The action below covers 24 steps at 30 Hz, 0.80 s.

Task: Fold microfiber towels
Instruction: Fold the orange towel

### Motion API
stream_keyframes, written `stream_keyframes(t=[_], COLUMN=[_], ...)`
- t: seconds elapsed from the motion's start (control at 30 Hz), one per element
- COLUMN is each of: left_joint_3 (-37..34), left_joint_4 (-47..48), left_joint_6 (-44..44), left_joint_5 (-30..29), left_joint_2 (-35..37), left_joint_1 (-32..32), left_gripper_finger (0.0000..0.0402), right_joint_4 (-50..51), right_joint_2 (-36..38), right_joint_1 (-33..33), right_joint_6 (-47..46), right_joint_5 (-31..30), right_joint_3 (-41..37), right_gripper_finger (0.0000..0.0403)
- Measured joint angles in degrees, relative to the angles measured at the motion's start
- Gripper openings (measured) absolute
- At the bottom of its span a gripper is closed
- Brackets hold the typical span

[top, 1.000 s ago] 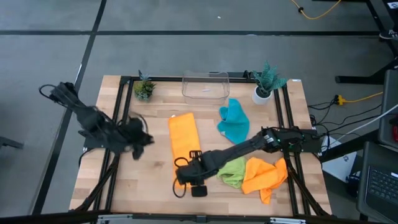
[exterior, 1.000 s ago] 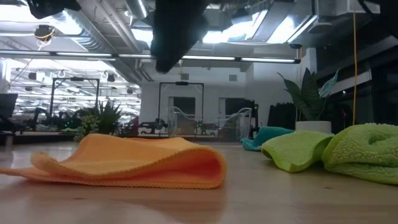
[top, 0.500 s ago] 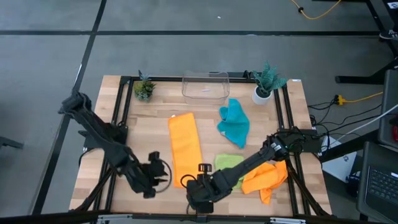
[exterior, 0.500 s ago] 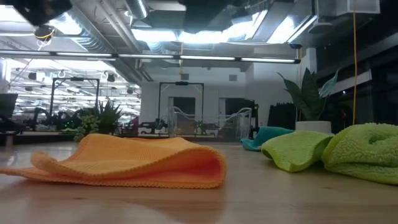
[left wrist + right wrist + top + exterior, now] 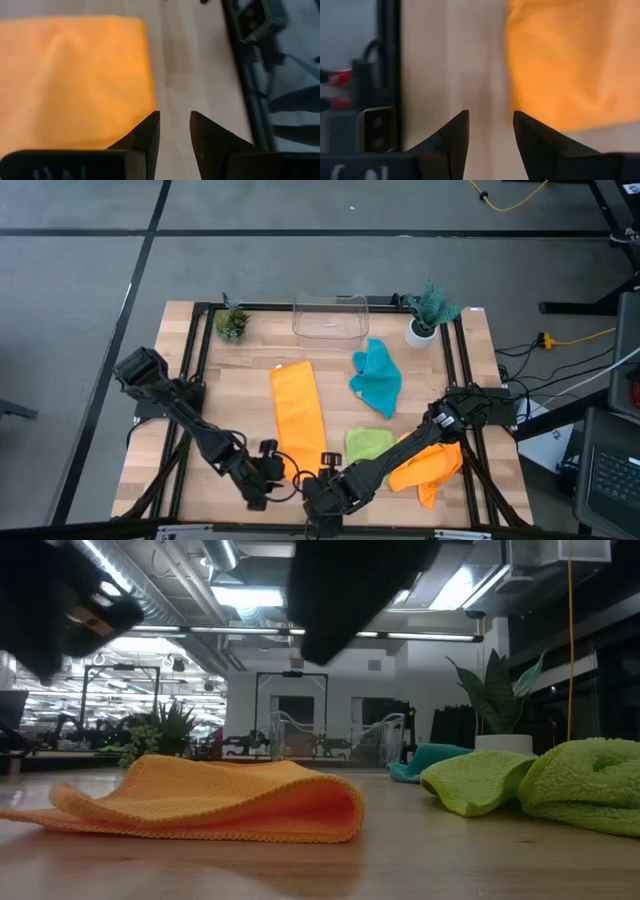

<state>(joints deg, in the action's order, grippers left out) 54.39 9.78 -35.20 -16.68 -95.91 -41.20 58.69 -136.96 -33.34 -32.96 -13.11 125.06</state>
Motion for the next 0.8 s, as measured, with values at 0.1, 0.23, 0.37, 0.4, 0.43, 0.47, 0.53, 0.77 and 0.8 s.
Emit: stream_keyframes(t=[0.1, 0.23, 0.37, 0.4, 0.43, 0.47, 0.53, 0.77, 0.8], left_joint_3=[0.0, 0.0, 0.0, 0.0, 0.0, 0.0, 0.0, 0.0, 0.0], left_joint_4=[-0.1, -0.6, -0.7, -0.8, -1.0, -1.7, -2.6, -5.6, -6.2], left_joint_6=[1.8, 2.8, 2.4, 2.4, 2.4, 2.4, 2.4, 2.4, 2.4], left_joint_5=[-0.5, 1.4, 2.6, 2.6, 2.6, 2.7, 2.8, 3.4, 3.6], left_joint_2=[-1.5, -3.8, -4.1, -3.9, -3.7, -3.6, -3.6, -3.6, -3.6], left_joint_1=[1.2, 2.3, 2.5, 2.4, 2.3, 2.2, 2.1, 2.2, 2.2], left_gripper_finger=[0.0099, 0.0099, 0.0099, 0.0099, 0.0099, 0.0099, 0.0099, 0.0099, 0.0099], right_joint_4=[0.9, 4.0, 9.3, 10.9, 12.6, 13.9, 18.1, 31.0, 30.7], right_joint_2=[0.0, 0.0, 1.0, 1.6, 2.0, 2.5, 3.2, 6.1, 7.1], right_joint_1=[0.1, 0.0, -1.2, -1.7, -2.2, -2.9, -3.9, -7.3, -7.5], right_joint_6=[3.3, 2.7, 0.2, -0.3, -1.2, -1.9, -3.7, -14.4, -15.7], right_joint_5=[-2.6, 0.0, 0.8, 0.2, -0.6, -1.1, -2.9, -9.6, -9.7], right_joint_3=[0.0, 0.0, 0.0, 0.0, 0.0, 0.0, 0.0, -0.5, -1.9], right_gripper_finger=[0.0158, 0.0158, 0.0158, 0.0158, 0.0158, 0.0158, 0.0158, 0.0158, 0.0158])
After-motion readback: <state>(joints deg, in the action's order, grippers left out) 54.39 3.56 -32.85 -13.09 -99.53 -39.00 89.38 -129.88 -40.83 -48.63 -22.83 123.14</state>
